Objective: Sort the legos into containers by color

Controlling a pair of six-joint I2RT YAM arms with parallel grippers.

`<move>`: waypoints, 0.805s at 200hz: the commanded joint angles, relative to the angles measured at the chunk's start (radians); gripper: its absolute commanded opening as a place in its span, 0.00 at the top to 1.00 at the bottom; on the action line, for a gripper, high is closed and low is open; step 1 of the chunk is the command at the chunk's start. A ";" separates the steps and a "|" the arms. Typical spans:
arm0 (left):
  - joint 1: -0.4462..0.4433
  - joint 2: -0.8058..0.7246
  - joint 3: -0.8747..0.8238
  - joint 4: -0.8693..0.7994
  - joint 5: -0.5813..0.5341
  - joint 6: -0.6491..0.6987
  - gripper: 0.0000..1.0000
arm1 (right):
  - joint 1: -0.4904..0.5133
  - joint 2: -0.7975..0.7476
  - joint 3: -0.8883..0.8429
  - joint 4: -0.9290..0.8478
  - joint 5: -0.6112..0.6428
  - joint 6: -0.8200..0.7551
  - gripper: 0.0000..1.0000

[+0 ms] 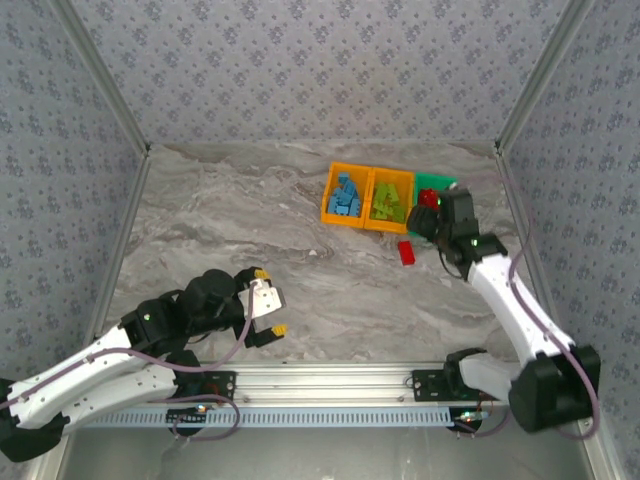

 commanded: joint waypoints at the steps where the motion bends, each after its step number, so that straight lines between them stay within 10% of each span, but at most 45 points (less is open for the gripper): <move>1: 0.005 0.005 0.007 0.028 0.009 -0.012 0.01 | 0.064 -0.013 -0.103 0.052 0.029 0.017 0.18; 79: 0.006 0.007 0.004 0.020 0.000 -0.004 0.01 | 0.115 0.386 -0.029 0.101 0.126 -0.152 0.08; 161: 0.006 0.009 0.002 0.021 0.004 -0.001 0.01 | 0.104 0.548 -0.010 0.167 0.079 -0.118 0.54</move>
